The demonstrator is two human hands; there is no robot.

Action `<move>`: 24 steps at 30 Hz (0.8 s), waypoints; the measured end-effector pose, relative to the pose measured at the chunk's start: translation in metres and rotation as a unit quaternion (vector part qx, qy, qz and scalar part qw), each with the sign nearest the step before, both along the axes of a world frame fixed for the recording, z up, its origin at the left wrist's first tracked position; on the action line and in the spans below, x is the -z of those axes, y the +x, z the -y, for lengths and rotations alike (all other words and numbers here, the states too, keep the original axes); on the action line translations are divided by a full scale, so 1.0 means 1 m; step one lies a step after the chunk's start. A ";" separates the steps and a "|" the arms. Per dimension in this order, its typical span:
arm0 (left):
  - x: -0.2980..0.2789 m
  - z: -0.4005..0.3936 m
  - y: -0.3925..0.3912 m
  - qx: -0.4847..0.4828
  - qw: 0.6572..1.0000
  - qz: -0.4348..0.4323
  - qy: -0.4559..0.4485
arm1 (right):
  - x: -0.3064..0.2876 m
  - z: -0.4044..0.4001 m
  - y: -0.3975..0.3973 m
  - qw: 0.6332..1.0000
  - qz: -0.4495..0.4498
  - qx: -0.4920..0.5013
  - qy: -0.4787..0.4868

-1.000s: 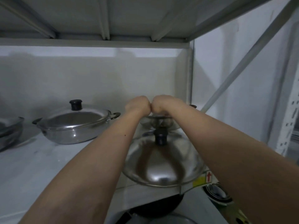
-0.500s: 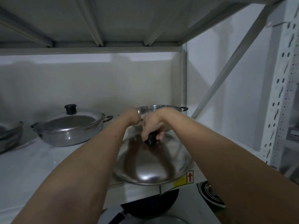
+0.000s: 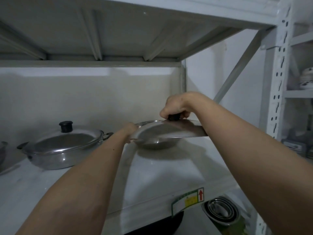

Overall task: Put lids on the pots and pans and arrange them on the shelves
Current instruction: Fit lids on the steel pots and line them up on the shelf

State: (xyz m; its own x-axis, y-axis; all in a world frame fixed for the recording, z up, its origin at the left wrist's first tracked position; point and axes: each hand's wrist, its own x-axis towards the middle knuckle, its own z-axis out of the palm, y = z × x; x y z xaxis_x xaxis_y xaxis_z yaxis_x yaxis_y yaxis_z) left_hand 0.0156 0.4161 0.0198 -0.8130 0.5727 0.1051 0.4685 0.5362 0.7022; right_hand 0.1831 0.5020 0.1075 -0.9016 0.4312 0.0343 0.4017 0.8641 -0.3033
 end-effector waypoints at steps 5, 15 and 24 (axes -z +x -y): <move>0.008 -0.006 -0.018 -0.031 0.992 0.079 0.095 | -0.011 -0.006 -0.004 1.000 0.006 0.002 -0.026; 0.018 -0.027 -0.063 -0.126 0.988 0.061 0.071 | -0.031 -0.032 -0.044 0.997 -0.066 -0.015 0.029; 0.012 -0.027 -0.076 -0.182 0.963 0.093 0.174 | 0.018 -0.072 -0.138 0.986 -0.148 -0.007 0.072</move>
State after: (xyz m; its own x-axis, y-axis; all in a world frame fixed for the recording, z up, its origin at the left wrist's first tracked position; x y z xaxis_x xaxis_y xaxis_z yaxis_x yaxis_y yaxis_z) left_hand -0.0606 0.4429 0.0082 -0.9767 0.2019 0.0728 0.1428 0.3578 0.9228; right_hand 0.0453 0.5745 0.0890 -0.8491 0.3895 0.3568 0.3009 0.9118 -0.2794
